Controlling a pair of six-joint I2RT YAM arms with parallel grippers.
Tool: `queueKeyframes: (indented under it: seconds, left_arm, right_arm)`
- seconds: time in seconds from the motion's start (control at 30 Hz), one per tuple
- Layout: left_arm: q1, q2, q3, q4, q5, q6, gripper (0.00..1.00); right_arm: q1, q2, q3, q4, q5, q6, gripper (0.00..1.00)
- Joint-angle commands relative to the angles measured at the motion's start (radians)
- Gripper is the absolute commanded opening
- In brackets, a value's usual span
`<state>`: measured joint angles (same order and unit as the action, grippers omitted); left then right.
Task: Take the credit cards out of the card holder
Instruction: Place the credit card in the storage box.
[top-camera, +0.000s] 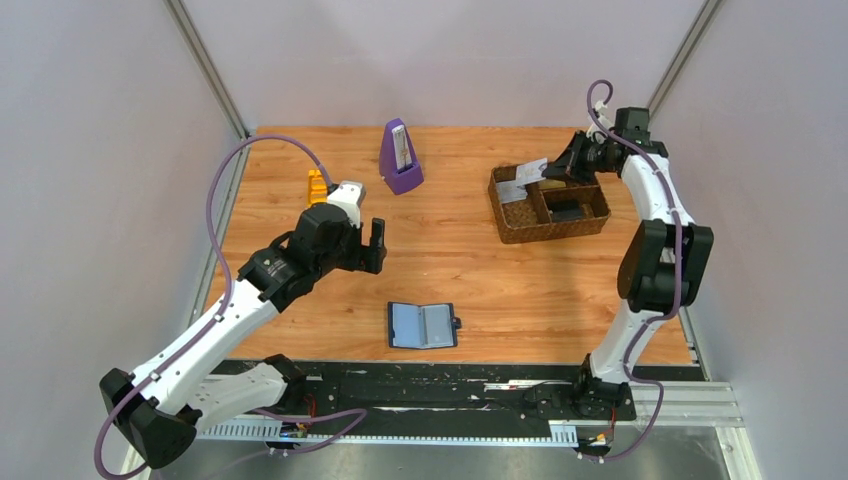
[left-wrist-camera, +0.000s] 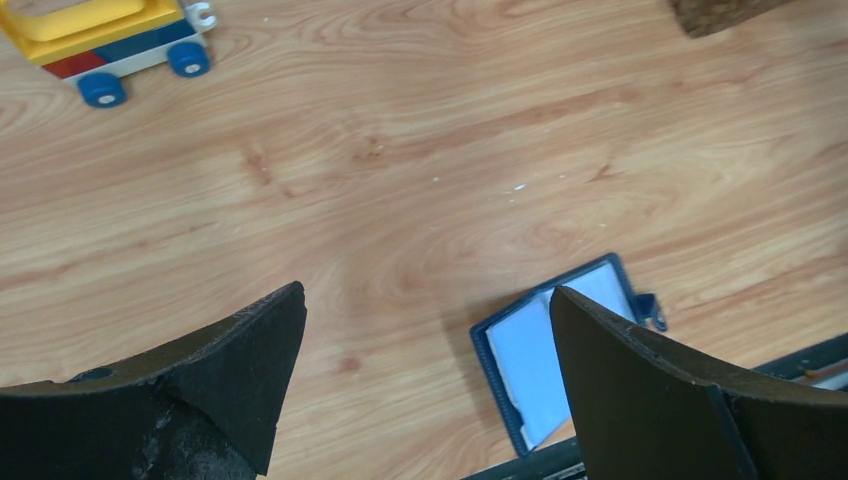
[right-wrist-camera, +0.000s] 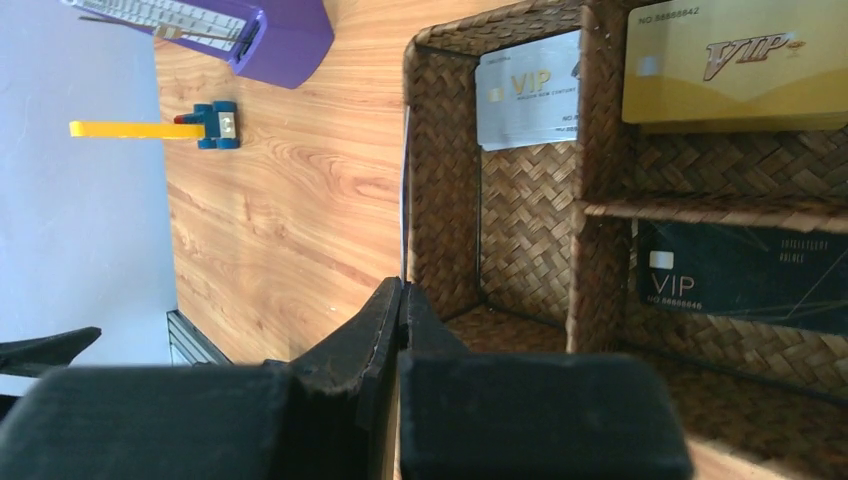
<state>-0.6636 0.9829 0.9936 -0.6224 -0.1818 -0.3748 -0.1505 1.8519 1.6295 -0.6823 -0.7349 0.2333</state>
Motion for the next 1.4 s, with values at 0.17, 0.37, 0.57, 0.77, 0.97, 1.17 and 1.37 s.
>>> queueKeyframes:
  seconds: [0.17, 0.37, 0.57, 0.77, 0.97, 1.17, 1.37]
  left_arm:
    - [-0.001, -0.009, 0.003, 0.015, -0.138, 0.086, 1.00]
    - [-0.001, -0.026, -0.007, 0.022, -0.173, 0.094, 1.00]
    - [0.000, -0.037, -0.008, 0.024, -0.194, 0.094, 1.00]
    - [-0.001, -0.064, -0.018, 0.027, -0.215, 0.094, 1.00]
    - [-0.001, -0.072, -0.018, 0.029, -0.227, 0.088, 1.00]
    - [0.000, -0.082, -0.021, 0.029, -0.245, 0.088, 1.00]
    - [0.000, -0.081, -0.023, 0.033, -0.246, 0.087, 1.00]
  right_arm:
    - [0.028, 0.189, 0.203, -0.083, -0.005, -0.041, 0.00]
    - [0.038, 0.279, 0.265, -0.097, 0.010, -0.038, 0.00]
    - [0.055, 0.340, 0.313, -0.103, 0.005, -0.034, 0.00]
    - [0.062, 0.398, 0.349, -0.114, -0.001, -0.028, 0.00]
    - [0.063, 0.444, 0.394, -0.114, 0.018, -0.028, 0.00]
    - [0.066, 0.488, 0.424, -0.115, 0.018, -0.026, 0.01]
    - [0.069, 0.484, 0.431, -0.115, 0.063, -0.022, 0.12]
